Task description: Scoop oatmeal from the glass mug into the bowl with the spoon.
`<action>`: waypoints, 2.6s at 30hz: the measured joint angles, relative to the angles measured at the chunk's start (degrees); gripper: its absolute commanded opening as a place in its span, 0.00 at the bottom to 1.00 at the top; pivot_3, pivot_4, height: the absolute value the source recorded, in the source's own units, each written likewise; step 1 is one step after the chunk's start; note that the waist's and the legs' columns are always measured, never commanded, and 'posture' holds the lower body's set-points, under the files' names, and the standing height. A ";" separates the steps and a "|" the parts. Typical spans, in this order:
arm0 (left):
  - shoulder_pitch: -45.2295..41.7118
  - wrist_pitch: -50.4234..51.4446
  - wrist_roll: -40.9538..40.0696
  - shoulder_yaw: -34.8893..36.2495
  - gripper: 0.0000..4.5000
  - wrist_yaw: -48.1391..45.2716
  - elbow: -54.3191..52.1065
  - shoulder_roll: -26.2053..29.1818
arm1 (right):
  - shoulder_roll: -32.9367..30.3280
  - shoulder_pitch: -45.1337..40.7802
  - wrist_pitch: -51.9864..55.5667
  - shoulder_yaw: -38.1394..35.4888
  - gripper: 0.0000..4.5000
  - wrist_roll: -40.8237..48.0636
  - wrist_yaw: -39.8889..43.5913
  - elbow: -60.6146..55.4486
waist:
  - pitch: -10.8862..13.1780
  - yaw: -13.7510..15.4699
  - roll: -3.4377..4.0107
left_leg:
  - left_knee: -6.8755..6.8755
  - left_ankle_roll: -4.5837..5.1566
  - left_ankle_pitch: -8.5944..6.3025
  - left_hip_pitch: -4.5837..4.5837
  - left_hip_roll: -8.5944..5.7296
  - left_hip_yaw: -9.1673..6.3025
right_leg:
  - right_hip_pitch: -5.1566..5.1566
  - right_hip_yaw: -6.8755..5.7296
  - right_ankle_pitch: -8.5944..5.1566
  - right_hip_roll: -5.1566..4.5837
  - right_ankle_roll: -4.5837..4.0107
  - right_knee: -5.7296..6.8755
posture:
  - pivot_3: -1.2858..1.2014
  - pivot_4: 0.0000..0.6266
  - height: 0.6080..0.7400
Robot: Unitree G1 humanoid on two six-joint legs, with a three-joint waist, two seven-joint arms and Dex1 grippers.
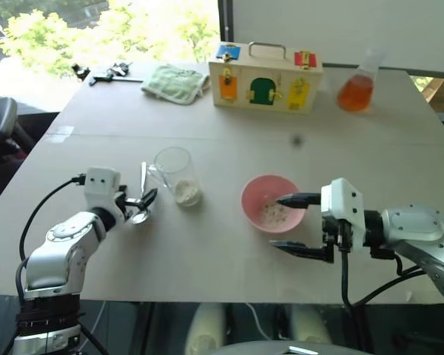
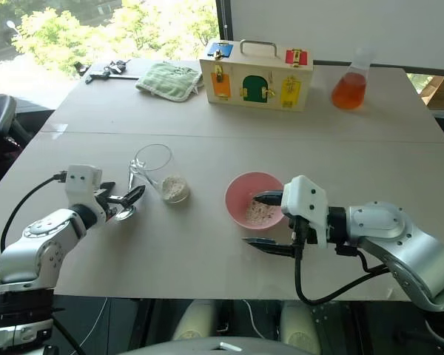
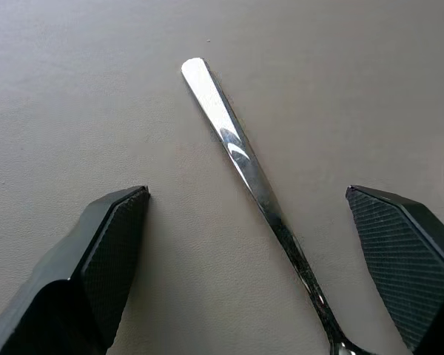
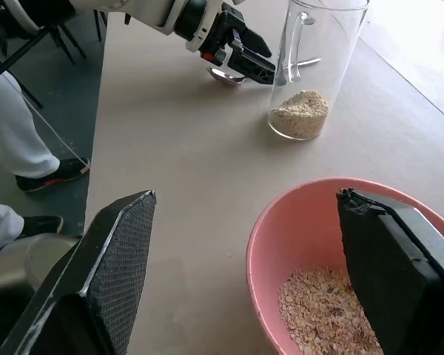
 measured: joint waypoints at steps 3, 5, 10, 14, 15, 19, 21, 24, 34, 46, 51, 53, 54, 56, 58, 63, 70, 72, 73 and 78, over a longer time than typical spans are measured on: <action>0.21 0.91 0.31 0.09 0.85 -1.27 0.21 1.01 | 0.30 0.42 -0.64 -0.01 0.88 -0.22 -0.07 0.00 | -0.03 -0.14 0.04 | 0.00 -0.01 0.00 0.02 0.02 0.02 | 0.00 0.03 0.00 0.01 0.00 0.00 | 0.52 0.24 1.00; 0.27 1.40 0.34 0.38 0.72 -1.48 0.18 1.32 | 0.50 0.47 -0.68 0.00 0.88 -0.27 -0.13 0.00 | -0.03 -0.16 0.05 | 0.00 -0.01 0.00 0.01 0.02 0.02 | 0.00 0.04 0.00 0.01 0.00 0.00 | 0.52 0.24 1.00; 3.06 5.12 -0.73 4.19 0.28 -1.70 -1.99 1.37 | 1.21 0.46 -0.72 0.01 0.88 -0.44 -0.26 -0.01 | -0.04 -0.38 0.07 | -0.02 -0.18 0.11 0.01 0.01 0.12 | -0.02 0.15 0.00 -0.05 0.00 -0.04 | 0.52 0.24 1.00; 5.73 8.85 -3.30 9.77 0.01 1.17 -5.42 -2.44 | 1.28 0.41 -0.72 0.00 0.88 -0.40 -0.16 -0.02 | -0.04 -0.56 0.07 | -0.03 -0.17 0.09 0.02 0.02 0.14 | -0.01 0.21 0.00 -0.09 0.01 -0.07 | 0.52 0.24 1.00; 6.78 9.31 -3.90 10.71 0.01 1.75 -6.66 -3.32 | 1.28 0.42 -0.72 0.00 0.88 -0.40 -0.12 -0.01 | -0.05 -0.67 0.08 | -0.03 -0.17 0.09 0.04 0.02 0.17 | -0.01 0.27 0.00 -0.12 0.01 -0.06 | 0.52 0.24 1.00; 10.67 10.59 -5.20 13.34 0.01 3.28 -11.32 -5.91 | 1.28 0.41 -0.72 -0.01 0.88 -0.34 0.06 -0.02 | -0.07 -1.07 0.11 | -0.06 -0.13 0.07 0.09 0.02 0.18 | 0.00 0.49 0.00 -0.13 0.00 -0.06 | 0.52 0.24 1.00; 15.82 9.21 -5.53 15.04 0.01 3.90 -15.85 -8.84 | 1.29 0.17 -0.69 -0.05 0.88 -0.26 0.20 -0.01 | -0.12 -1.55 0.21 | -0.13 -0.08 0.03 0.16 0.04 0.31 | 0.00 0.66 0.00 -0.29 0.00 -0.08 | 0.52 0.24 1.00; 20.84 5.20 -6.00 16.43 0.01 4.12 -20.30 -13.65 | 1.36 -0.03 -0.68 -0.01 0.88 -0.24 0.57 0.07 | -0.17 -1.40 0.29 | -0.16 0.01 -0.02 0.21 0.02 0.36 | 0.01 0.62 -0.01 -0.45 -0.01 -0.08 | 0.52 0.24 1.00; 35.87 -11.66 -10.69 14.57 0.01 -3.83 -28.11 -27.25 | 1.84 -2.26 -0.70 0.63 0.88 -0.31 2.09 1.14 | 0.02 -0.98 -0.09 | -0.05 0.19 -0.13 -0.14 -0.04 0.16 | -0.12 0.38 -0.13 -0.54 -0.26 -0.26 | 0.52 0.24 1.00; 35.96 -20.10 -0.73 -1.90 0.01 -9.86 -37.70 -17.57 | 9.55 -6.29 5.50 -2.11 0.88 9.90 -4.06 4.23 | 0.05 -0.34 -0.06 | -0.04 0.22 -0.14 -0.17 -0.10 0.05 | -0.08 0.32 -0.13 -0.19 -0.27 -0.27 | 0.52 0.24 1.00; 29.46 -22.11 4.33 -10.21 0.01 -12.34 -37.70 -12.45 | 12.80 -6.79 9.67 -3.66 0.88 12.59 -10.99 7.25 | 0.05 -0.12 -0.07 | -0.05 0.23 -0.14 -0.20 -0.13 0.11 | -0.09 0.41 -0.01 -0.19 -0.06 -0.27 | 0.52 0.24 1.00; 28.77 -22.18 4.20 -10.79 0.01 -13.16 -37.69 -11.71 | 12.80 -6.25 10.83 -3.66 0.88 12.86 -11.74 7.61 | 0.06 -0.15 -0.06 | -0.06 0.23 -0.14 -0.20 -0.11 0.11 | -0.11 0.40 -0.01 -0.17 -0.05 -0.27 | 0.52 0.24 1.00; 28.53 -22.56 4.23 -10.80 0.01 -13.78 -37.52 -11.06 | 12.85 -5.92 11.76 -3.64 0.88 13.47 -12.38 7.67 | 0.06 -0.14 -0.06 | -0.07 0.23 -0.14 -0.20 -0.09 0.10 | -0.11 0.38 -0.01 -0.13 -0.05 -0.26 | 0.52 0.24 1.00; 27.03 -23.70 4.40 -10.88 0.01 -15.21 -36.18 -9.51 | 14.61 -5.97 14.52 -3.64 0.88 14.82 -15.69 8.00 | 0.06 -0.10 -0.04 | -0.08 0.22 -0.14 -0.17 -0.04 0.07 | -0.11 0.34 -0.01 -0.08 -0.05 -0.24 | 0.52 0.24 1.00; 24.48 -24.73 4.73 -11.65 0.01 -15.84 -34.73 -9.42 | 18.14 -6.37 17.47 -3.44 0.88 16.07 -20.68 9.41 | 0.07 -0.10 -0.03 | -0.08 0.22 -0.14 -0.16 -0.03 0.07 | -0.11 0.30 0.00 -0.04 -0.04 -0.19 | 0.52 0.24 1.00; 20.37 -25.96 5.41 -15.48 0.01 -16.59 -32.98 -9.55 | 24.23 -9.25 21.69 -3.65 0.88 18.48 -28.27 12.85 | 0.08 -0.12 0.00 | -0.05 0.23 -0.14 -0.16 -0.09 0.20 | -0.14 0.27 0.01 -0.06 -0.02 -0.16 | 0.52 0.24 1.00; 17.56 -27.13 7.78 -19.48 0.01 -14.53 -31.73 -11.65 | 33.10 -12.15 24.85 -5.29 0.88 25.43 -39.19 14.31 | 0.08 -0.13 0.00 | -0.07 0.22 -0.13 -0.16 -0.04 0.18 | -0.15 0.22 0.01 -0.01 -0.01 -0.11 | 0.52 0.24 1.00; 16.81 -27.16 8.24 -19.77 0.01 -13.81 -31.24 -12.12 | 33.75 -12.30 25.63 -5.34 0.88 27.26 -41.37 14.28 | 0.08 -0.15 0.00 | -0.06 0.22 -0.14 -0.16 -0.05 0.19 | -0.14 0.23 0.01 -0.02 -0.01 -0.12 | 0.52 0.24 1.00; 16.48 -27.20 8.76 -19.77 0.01 -13.35 -30.88 -12.23 | 33.85 -12.30 25.96 -5.34 0.88 28.08 -42.29 14.29 | 0.08 -0.12 0.00 | -0.06 0.22 -0.14 -0.16 -0.06 0.19 | -0.14 0.23 0.01 -0.02 -0.01 -0.12 | 0.52 0.24 1.00; 15.58 -28.24 9.92 -20.08 0.00 -12.07 -29.61 -13.25 | 35.41 -12.88 26.46 -6.11 0.67 32.10 -47.72 14.98 | 0.08 -0.19 0.00 | -0.06 0.22 -0.14 -0.16 -0.06 0.19 | -0.14 0.22 0.01 -0.01 0.00 -0.11 | 0.52 0.24 1.00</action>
